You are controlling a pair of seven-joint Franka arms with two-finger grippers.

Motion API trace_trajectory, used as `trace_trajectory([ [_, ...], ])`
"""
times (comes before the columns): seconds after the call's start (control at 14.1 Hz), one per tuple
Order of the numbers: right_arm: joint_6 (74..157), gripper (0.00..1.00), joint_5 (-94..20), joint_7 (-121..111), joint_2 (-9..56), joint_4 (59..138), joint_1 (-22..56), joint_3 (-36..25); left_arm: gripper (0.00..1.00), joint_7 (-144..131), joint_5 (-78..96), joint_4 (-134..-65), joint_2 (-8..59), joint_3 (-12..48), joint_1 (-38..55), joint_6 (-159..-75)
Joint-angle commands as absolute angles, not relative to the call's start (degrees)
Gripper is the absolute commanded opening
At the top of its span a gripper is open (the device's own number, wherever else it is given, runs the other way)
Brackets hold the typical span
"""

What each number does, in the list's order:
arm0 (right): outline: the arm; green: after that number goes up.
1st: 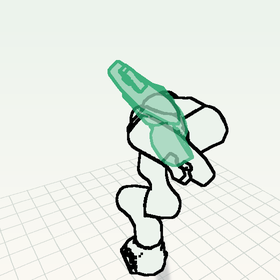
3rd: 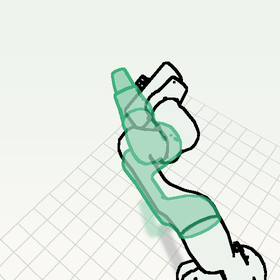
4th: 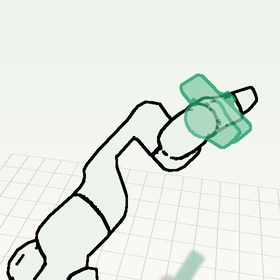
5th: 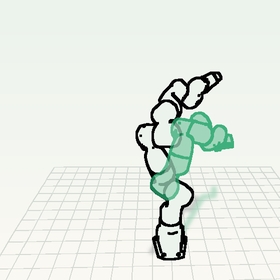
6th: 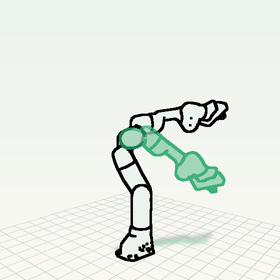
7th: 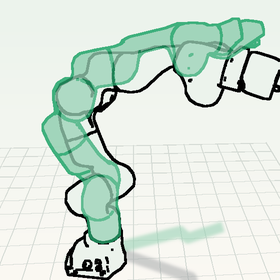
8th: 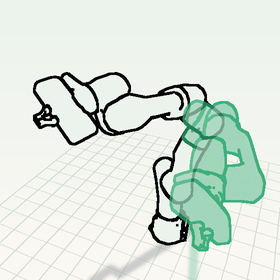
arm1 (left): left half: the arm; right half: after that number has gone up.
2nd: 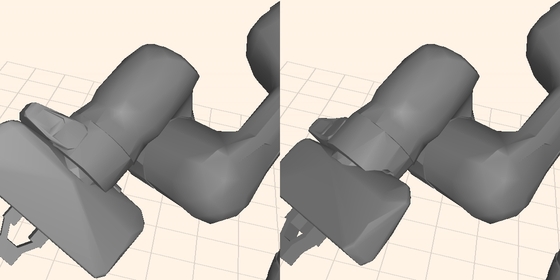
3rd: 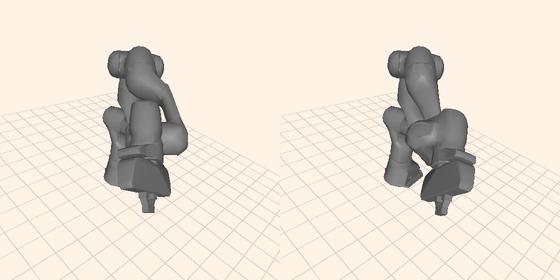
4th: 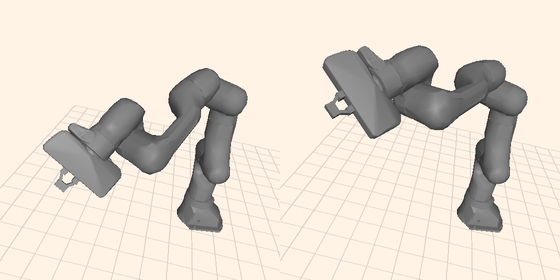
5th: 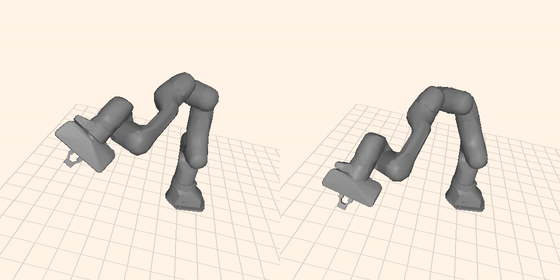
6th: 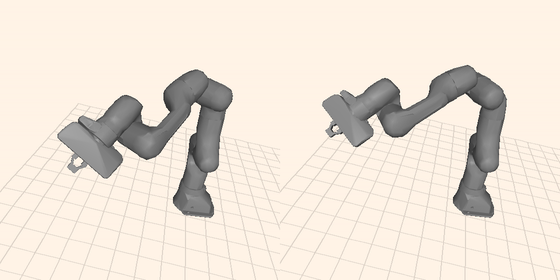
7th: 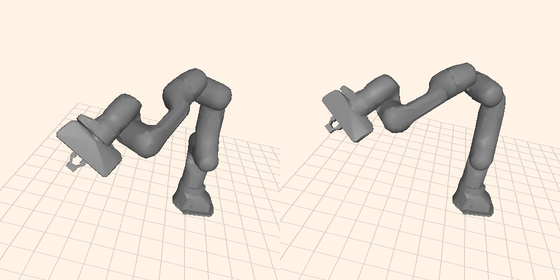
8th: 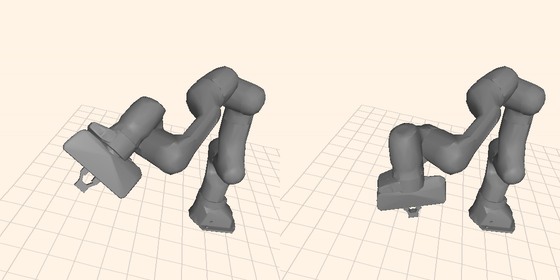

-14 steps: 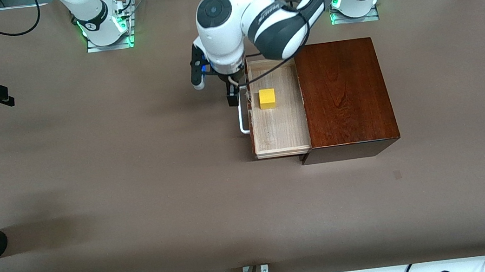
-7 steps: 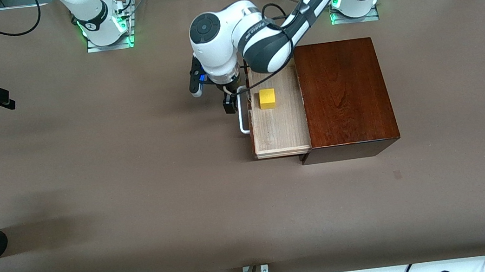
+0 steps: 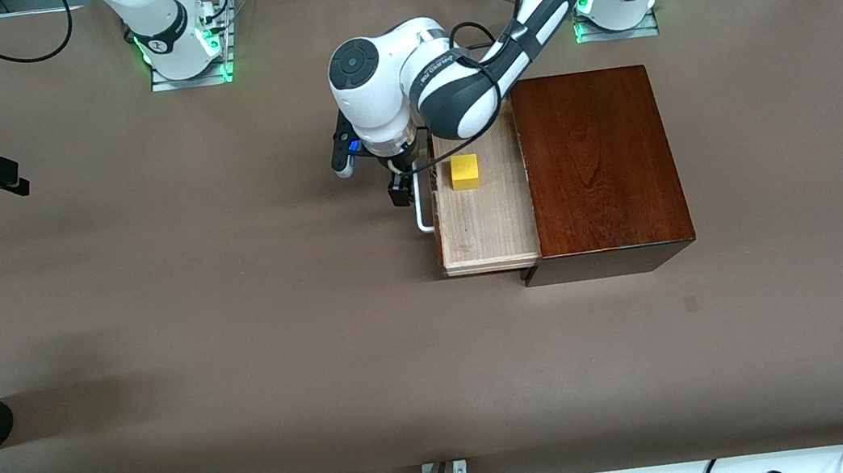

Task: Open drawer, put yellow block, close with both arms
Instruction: 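Lower the left gripper onto the drawer front by the handle, then push the drawer into the box with the left gripper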

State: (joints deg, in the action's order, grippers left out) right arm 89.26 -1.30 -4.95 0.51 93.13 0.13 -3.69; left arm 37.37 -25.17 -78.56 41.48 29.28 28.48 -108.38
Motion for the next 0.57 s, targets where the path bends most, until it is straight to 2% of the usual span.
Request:
trace_trajectory([
  [0.0,88.86,1.00,-2.20,-4.48,0.62,92.64,-1.05,-2.72,1.00,37.80,-26.72,-76.91,41.66,28.92,28.65,-105.57],
  [0.5,88.51,1.00,-2.20,-4.48,0.62,92.64,-1.05,-2.81,1.00,37.71,-26.81,-76.90,40.52,27.86,27.86,-98.97],
])
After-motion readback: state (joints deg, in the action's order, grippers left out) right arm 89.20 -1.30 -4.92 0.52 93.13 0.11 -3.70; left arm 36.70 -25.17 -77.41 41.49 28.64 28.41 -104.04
